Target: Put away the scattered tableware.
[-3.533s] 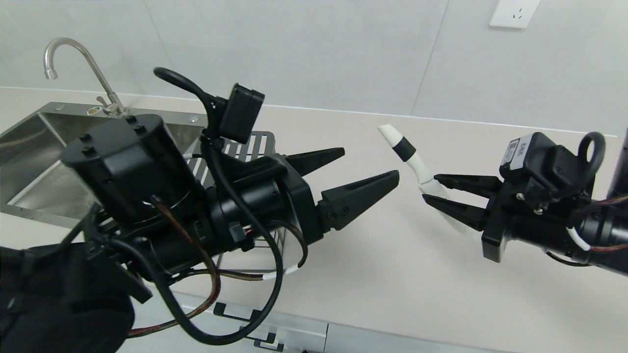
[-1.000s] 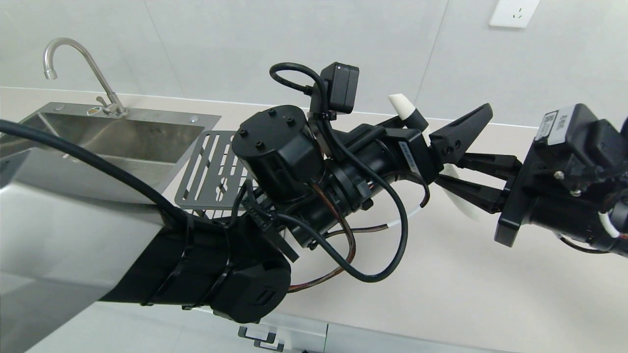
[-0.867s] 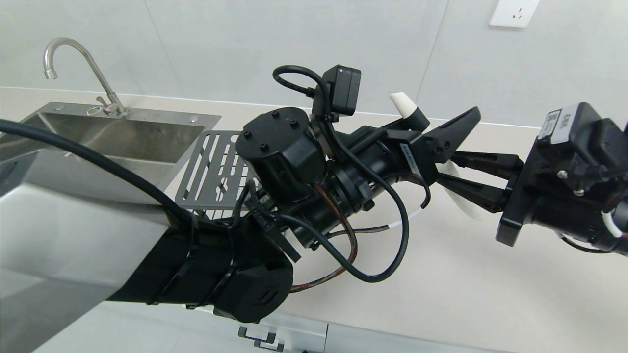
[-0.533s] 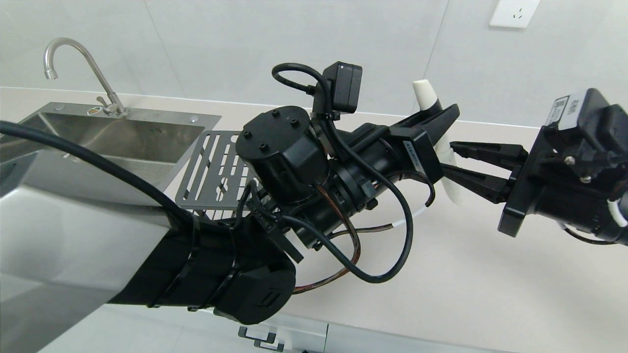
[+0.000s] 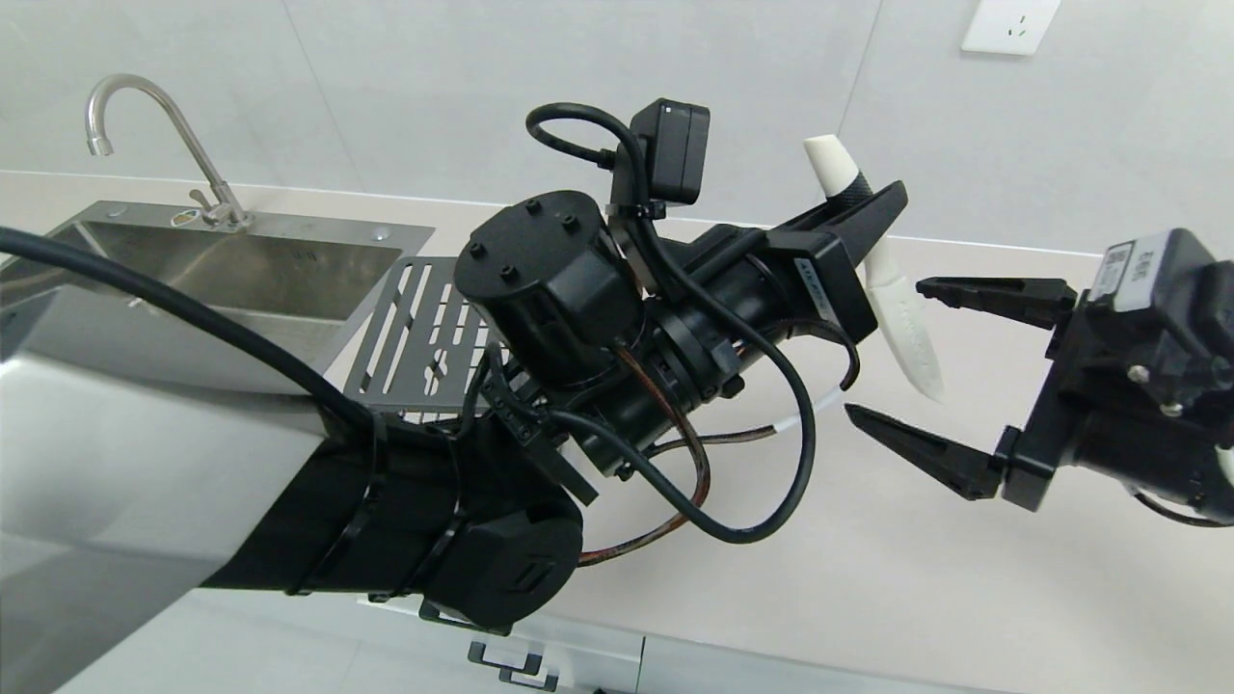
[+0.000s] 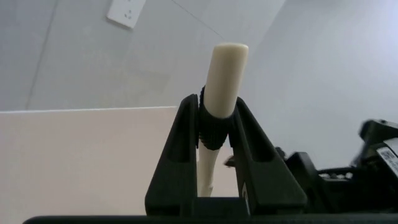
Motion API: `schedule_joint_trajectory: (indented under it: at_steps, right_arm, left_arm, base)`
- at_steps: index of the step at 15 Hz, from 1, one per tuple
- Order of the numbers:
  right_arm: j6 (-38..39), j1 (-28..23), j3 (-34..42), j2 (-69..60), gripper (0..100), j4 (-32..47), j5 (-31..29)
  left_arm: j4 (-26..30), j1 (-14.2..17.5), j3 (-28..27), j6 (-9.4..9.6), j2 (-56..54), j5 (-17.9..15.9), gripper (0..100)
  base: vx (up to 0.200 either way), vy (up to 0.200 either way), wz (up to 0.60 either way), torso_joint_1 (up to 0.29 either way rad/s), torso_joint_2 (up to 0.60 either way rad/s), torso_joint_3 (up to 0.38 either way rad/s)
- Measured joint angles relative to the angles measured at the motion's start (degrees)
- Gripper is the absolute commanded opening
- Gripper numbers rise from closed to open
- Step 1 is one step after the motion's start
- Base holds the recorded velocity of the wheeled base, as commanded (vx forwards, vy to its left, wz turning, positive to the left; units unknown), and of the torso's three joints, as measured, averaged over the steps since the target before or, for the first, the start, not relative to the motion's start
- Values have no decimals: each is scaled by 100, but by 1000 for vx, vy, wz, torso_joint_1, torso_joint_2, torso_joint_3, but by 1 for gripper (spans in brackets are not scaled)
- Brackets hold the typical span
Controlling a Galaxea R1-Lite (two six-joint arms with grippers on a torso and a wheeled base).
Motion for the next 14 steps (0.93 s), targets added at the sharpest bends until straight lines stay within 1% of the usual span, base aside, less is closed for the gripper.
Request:
schedule_joint_trajectory:
  at_steps: [1, 2, 3, 4, 5, 8, 10, 12, 14]
  right_arm:
    - [0, 0, 119, -160, 100, 16, -30]
    - [0, -11, 251, -336, 100, 20, -110]
    - [2, -52, 444, -599, 100, 49, -260]
    - [6, -117, 657, -913, 100, 99, -402]
    - [17, -213, 905, -1293, 100, 140, -528]
    - [52, -585, 1566, -2572, 100, 257, -775]
    - [77, -922, 1790, -3477, 100, 463, -868]
    - [104, -1359, 1881, -4419, 100, 708, -906]
    - [161, -2007, 1894, -5282, 100, 914, -934]
  left_arm:
    - [-1, 9, 0, 118, -13, 2, 0]
    - [-1, 23, 0, 197, -33, 13, 0]
    - [-1, 30, 27, 301, -63, 106, 0]
    - [0, 4, 55, 413, -117, 271, 0]
    - [2, -30, 90, 463, -180, 350, 0]
    - [38, -112, 438, 578, -539, 399, 0]
    - [35, -105, 725, 613, -829, 401, 0]
    - [35, -55, 986, 619, -1098, 402, 0]
    - [35, -57, 1075, 635, -1286, 401, 0]
  base:
    - [0, 0, 0, 0, 0, 0]
    - [0, 0, 0, 0, 0, 0]
    - [0, 0, 0, 0, 0, 0]
    - [0, 0, 0, 0, 0, 0]
    - [0, 0, 0, 0, 0, 0]
    - [0, 0, 0, 0, 0, 0]
    - [0, 0, 0, 0, 0, 0]
    - [0, 0, 0, 0, 0, 0]
    - [0, 0, 0, 0, 0, 0]
